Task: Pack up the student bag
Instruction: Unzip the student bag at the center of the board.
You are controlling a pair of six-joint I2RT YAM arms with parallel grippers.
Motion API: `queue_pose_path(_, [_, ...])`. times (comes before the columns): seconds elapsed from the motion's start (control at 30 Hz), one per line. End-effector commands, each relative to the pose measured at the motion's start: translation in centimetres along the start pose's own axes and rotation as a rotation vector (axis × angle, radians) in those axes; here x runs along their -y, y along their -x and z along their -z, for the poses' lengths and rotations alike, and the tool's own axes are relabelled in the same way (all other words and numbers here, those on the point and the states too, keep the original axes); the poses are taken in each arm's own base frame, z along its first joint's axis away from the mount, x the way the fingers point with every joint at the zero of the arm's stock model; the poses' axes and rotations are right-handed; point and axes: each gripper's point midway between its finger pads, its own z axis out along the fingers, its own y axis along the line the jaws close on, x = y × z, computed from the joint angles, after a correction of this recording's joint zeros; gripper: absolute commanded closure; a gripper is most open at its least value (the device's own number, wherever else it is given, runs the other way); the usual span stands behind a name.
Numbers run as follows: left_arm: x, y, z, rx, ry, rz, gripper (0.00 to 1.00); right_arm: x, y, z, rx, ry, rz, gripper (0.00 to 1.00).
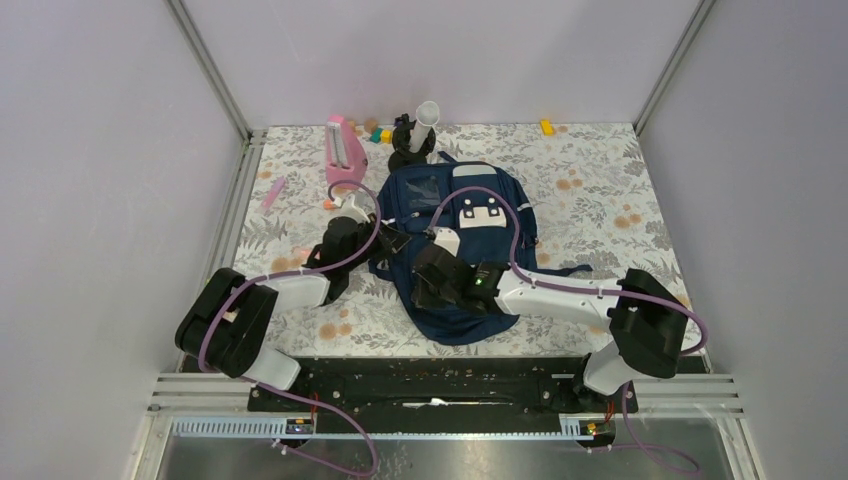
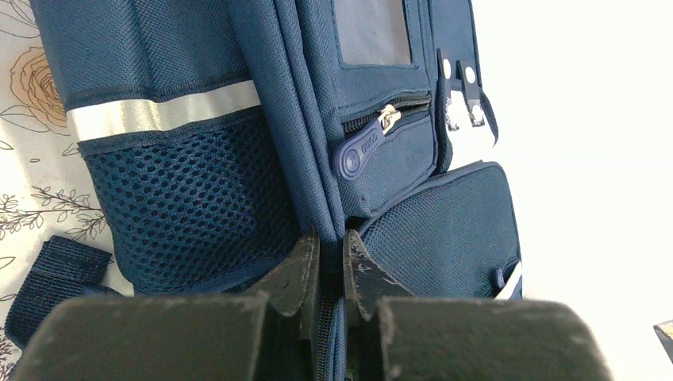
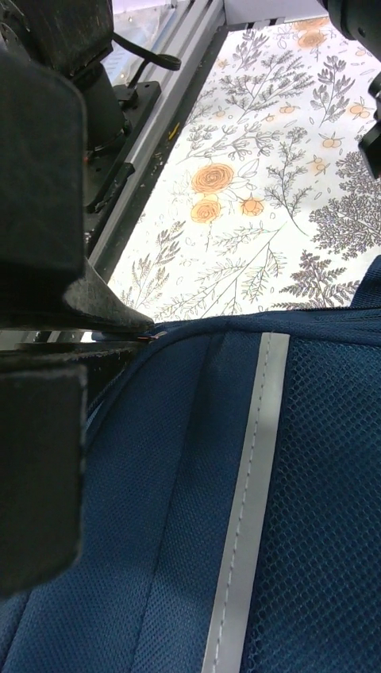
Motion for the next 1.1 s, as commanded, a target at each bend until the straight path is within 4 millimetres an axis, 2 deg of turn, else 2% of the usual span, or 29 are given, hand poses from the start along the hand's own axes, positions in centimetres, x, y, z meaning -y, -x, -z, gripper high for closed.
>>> queue_pose_path(0.0, [3.8,-0.8,1.0,-0.036,-0.159,-0.043,1.0,-5.8,5.2,1.1,0.134,0.194,-0.104,0.94])
queue_pose_path(0.17, [3.8,-0.8,1.1,-0.05,-0.155,-0.052,1.0,-6.6,5.1,2.8,0.119,0.272,-0.022,0.59])
queue_pose_path(0.27, [3.7,-0.6,1.2,-0.053,-0.15,-0.068,1.0,-7.2,5.5,4.8,0.147,0.346,0.043,0.38])
queue_pose_path(0.33, [3.6,-0.5,1.2,-0.065,-0.147,-0.08,1.0,-6.3,5.7,5.9,0.155,0.335,0.085,0.34])
queue_pose_path(0.4, [3.4,-0.4,1.2,-0.081,-0.144,-0.094,1.0,-4.4,6.0,6.9,0.157,0.306,0.112,0.31])
queue_pose_path(0.5, [3.3,-0.1,1.3,-0.094,-0.125,-0.126,0.97,-0.6,6.8,7.7,0.185,0.25,0.123,0.3])
queue_pose_path(0.6, [3.1,0.4,1.6,-0.101,-0.093,-0.181,0.82,4.4,8.1,8.4,0.24,0.13,0.085,0.26])
queue_pose_path(0.67, [2.6,0.7,1.8,-0.104,-0.053,-0.213,0.63,7.5,8.7,8.9,0.269,0.062,0.055,0.2])
queue_pose_path(0.7, [2.5,1.2,1.9,-0.096,-0.031,-0.231,0.47,8.9,9.0,9.3,0.283,0.037,0.036,0.17])
queue_pose_path(0.73, [2.2,1.4,2.1,-0.098,-0.008,-0.246,0.35,10.4,9.2,9.4,0.289,0.004,0.014,0.17])
queue_pose_path(0.77, [2.2,1.7,2.5,-0.095,0.012,-0.255,0.25,12.3,9.3,9.3,0.295,-0.04,-0.01,0.15])
queue_pose_path(0.83, [2.2,2.5,3.2,-0.07,0.037,-0.282,0.1,14.9,9.4,9.4,0.31,-0.088,-0.052,0.12])
queue_pose_path(0.97, [1.5,3.5,5.2,-0.037,0.098,-0.311,0.02,18.8,9.5,9.6,0.322,-0.137,-0.154,0.11])
queue_pose_path(1.07, [0.8,4.1,6.8,-0.01,0.149,-0.294,0.01,20.4,9.2,9.5,0.317,-0.13,-0.224,0.11])
